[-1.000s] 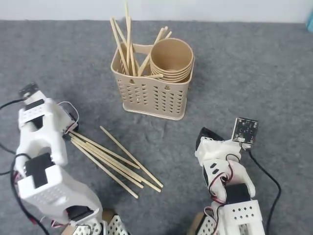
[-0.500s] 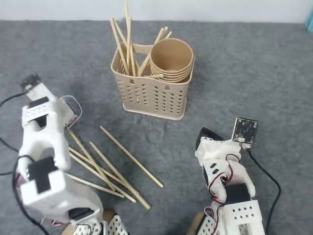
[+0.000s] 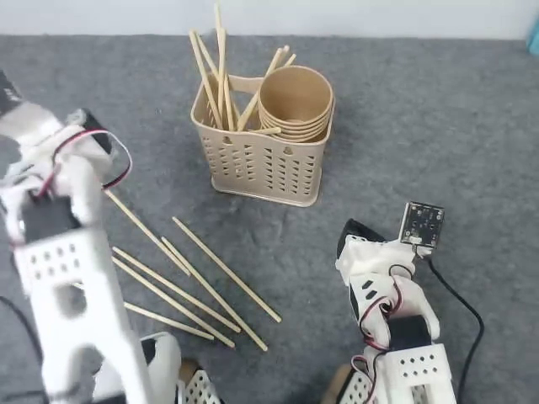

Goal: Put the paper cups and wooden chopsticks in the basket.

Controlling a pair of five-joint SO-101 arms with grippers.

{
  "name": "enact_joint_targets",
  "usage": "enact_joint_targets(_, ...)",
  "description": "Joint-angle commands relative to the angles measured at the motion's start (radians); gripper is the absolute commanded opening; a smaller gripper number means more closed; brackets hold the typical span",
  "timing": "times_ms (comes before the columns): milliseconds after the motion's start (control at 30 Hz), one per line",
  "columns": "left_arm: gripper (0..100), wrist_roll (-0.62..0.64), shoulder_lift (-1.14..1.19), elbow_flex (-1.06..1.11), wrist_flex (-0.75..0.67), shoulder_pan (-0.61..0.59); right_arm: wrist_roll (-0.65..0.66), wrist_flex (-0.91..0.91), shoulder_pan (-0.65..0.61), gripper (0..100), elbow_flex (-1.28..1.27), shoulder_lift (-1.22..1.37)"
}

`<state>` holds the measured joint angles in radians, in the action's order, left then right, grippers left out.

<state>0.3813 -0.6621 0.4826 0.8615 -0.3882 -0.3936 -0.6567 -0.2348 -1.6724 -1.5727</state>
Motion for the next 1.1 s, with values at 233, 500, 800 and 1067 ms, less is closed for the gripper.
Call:
enact_joint_targets(233, 1, -0.158, -0.275, 0.094, -0.479, 0.227, 0.015, -0.005, 0.013, 0.8, -0.020, -0.021)
enact_joint_targets(500, 1, -0.157, -0.273, 0.120, -0.319, 0.252, 0.015, -0.007, 0.012, 0.8, -0.020, -0.021)
enact_joint_targets(800, 1, -0.158, -0.276, 0.136, 0.057, -0.095, 0.313, -0.206, -0.099, 0.8, 0.038, -0.021)
enact_joint_targets(1067, 1, -0.157, -0.275, 0.513, 0.078, -0.353, 0.516, -0.294, -0.297, 0.9, 0.117, -0.010)
